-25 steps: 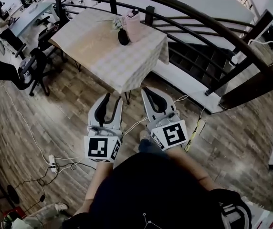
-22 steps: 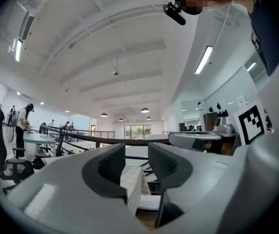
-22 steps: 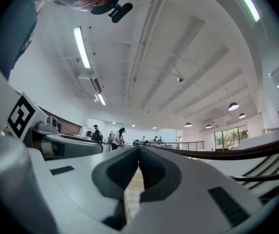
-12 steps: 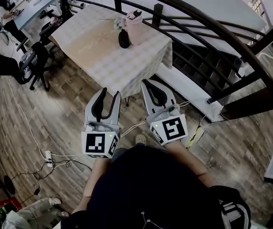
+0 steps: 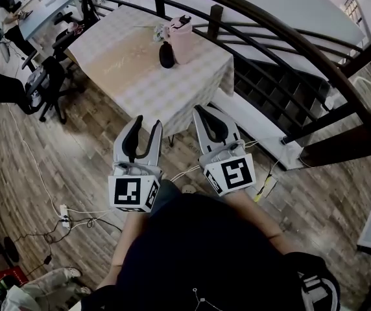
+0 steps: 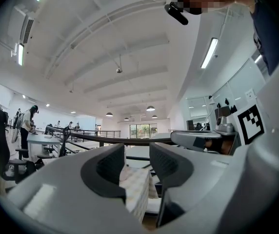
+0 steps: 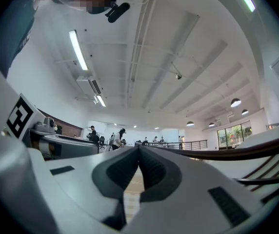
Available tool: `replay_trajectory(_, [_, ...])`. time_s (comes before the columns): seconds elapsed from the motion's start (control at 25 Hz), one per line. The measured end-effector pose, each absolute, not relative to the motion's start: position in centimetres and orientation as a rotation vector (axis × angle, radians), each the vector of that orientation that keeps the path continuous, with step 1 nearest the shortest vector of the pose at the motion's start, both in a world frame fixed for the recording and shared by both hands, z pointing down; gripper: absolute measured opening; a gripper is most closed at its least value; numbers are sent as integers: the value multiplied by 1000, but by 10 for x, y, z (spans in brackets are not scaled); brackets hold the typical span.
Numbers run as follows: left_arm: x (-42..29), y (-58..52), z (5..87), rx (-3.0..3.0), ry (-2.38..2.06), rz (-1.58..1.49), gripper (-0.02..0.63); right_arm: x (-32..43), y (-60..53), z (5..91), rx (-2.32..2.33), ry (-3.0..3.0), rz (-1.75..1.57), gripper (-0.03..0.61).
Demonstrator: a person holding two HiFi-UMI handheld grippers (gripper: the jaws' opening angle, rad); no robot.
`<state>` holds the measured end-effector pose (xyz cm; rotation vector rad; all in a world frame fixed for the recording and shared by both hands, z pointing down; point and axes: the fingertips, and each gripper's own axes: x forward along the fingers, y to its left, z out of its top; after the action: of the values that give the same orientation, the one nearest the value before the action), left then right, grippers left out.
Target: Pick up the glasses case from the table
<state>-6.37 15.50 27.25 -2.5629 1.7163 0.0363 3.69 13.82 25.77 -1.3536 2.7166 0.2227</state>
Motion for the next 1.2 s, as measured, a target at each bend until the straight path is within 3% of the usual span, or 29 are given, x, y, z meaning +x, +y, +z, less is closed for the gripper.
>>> replay_trajectory(0.64, [-50,102,282,-2607,1676,8,166,53,102,273,-1442,2698,181,11])
replay_trajectory(1.2, [-55,-38,308,-2648,1684,3,167,45,-30,294,-1454,2727,194,11])
